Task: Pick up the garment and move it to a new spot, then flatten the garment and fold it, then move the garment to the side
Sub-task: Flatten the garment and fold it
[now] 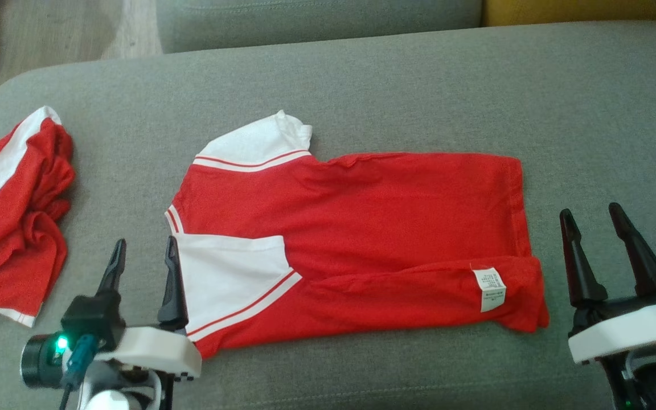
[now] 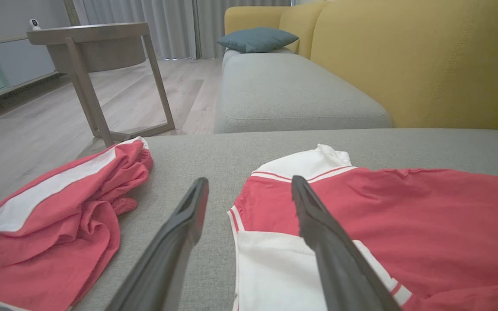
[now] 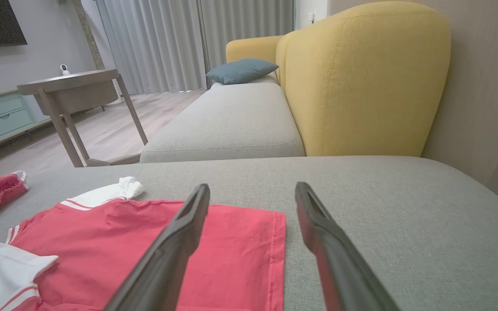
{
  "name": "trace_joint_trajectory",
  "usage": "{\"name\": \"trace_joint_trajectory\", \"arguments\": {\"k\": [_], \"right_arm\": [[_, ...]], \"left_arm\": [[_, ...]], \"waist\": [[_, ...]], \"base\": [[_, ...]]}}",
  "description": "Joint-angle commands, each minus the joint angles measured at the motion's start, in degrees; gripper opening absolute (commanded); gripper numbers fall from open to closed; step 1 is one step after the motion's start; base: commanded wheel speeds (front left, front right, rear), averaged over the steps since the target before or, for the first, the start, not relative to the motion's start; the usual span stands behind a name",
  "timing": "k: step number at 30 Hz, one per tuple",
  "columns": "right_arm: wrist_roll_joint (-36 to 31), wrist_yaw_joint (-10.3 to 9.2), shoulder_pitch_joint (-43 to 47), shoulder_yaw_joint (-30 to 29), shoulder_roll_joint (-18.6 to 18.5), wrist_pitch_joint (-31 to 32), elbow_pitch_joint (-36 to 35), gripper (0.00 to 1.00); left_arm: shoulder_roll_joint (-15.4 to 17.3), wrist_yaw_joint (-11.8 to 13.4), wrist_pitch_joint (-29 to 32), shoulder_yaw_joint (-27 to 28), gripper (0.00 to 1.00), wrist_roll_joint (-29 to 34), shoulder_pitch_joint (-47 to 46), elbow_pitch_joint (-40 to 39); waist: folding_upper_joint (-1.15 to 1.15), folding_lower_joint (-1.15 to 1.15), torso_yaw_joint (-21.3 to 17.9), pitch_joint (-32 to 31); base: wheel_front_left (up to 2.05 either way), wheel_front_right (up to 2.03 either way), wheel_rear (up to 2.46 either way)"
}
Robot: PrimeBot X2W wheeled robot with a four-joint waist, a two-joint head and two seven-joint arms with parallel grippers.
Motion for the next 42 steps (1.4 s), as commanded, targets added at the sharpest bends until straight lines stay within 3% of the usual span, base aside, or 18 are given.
{"name": "trace_joint_trajectory", "arguments": {"k": [1, 6, 11, 16, 22, 28, 32, 39, 40, 41, 42], "right_arm": [[0.37, 0.37, -2.05, 0.98, -0.52, 0.02, -1.71, 1.00], [0.89, 0.37, -2.88, 0.76, -0.47, -0.05, -1.69, 1.00], [1.24, 0.37, -4.96, 0.70, -0.70, -0.27, -2.65, 1.00], [1.70, 0.37, -7.63, 1.03, -1.20, -0.82, -3.02, 1.00], [2.49, 0.37, -10.25, 2.88, -1.29, -1.74, -1.64, 1.00], [3.31, 0.37, -11.49, 3.43, -1.47, -2.73, 0.23, 1.00], [3.70, 0.37, -11.78, 3.48, -1.56, -2.91, 0.86, 1.00], [4.20, 0.37, -11.91, 3.58, -1.55, -2.44, 2.06, 1.00], [4.33, 0.37, -11.90, 3.59, -1.55, -2.25, 2.25, 1.00], [4.46, 0.37, -11.89, 3.63, -1.54, -2.09, 2.35, 1.00], [4.55, 0.37, -11.88, 3.67, -1.54, -1.88, 2.46, 1.00]], "left_arm": [[1.20, 0.06, 0.04, 1.55, 1.00, 0.42, -3.08, -2.11], [0.55, -2.71, 1.24, -0.59, 1.00, 0.10, -9.52, -0.17], [-2.05, -6.60, 4.12, -3.28, 1.00, -0.63, -22.62, 6.40], [-5.01, -10.27, 5.37, -4.20, 1.00, -1.80, -37.42, 18.80], [-6.47, -13.60, 6.35, -4.16, 1.00, -3.24, -50.43, 39.23], [-7.23, -15.40, 6.93, -5.31, 1.00, -3.01, -58.57, 56.28], [-7.85, -15.51, 7.56, -5.40, 1.00, -3.49, -61.32, 62.43], [-9.08, -16.46, 16.37, -8.09, 1.00, -3.12, -64.96, 73.81], [-9.18, -16.62, 18.00, -8.82, 0.65, -2.72, -65.19, 74.68], [-9.26, -16.56, 18.84, -9.61, 0.18, -2.16, -65.47, 75.15], [-9.31, -16.31, 19.16, -10.40, 0.00, -1.52, -65.70, 75.47]], "waist": [[0.00, 0.00, 0.10, 0.32], [0.00, 0.00, 0.56, 3.05], [0.00, 0.00, 0.39, 8.30], [0.00, 0.00, -0.84, 13.42], [0.00, 0.00, -3.18, 17.12], [0.00, 0.00, -4.48, 18.82], [0.00, 0.00, -4.70, 19.18], [0.00, 0.00, -4.99, 18.93], [0.00, 0.00, -5.01, 18.83], [0.00, 0.00, -5.04, 18.78], [0.00, 0.00, -5.08, 18.71]], "base": [[0.00, 0.00, 0.00], [0.00, 0.00, 0.00], [0.00, 0.00, 0.00], [0.00, 0.00, 0.00], [0.00, 0.00, 0.00], [0.00, 0.00, 0.00], [0.00, 0.00, 0.00], [0.00, 0.00, 0.00], [0.00, 0.00, 0.00], [0.00, 0.00, 0.00], [0.00, 0.00, 0.00]]}}
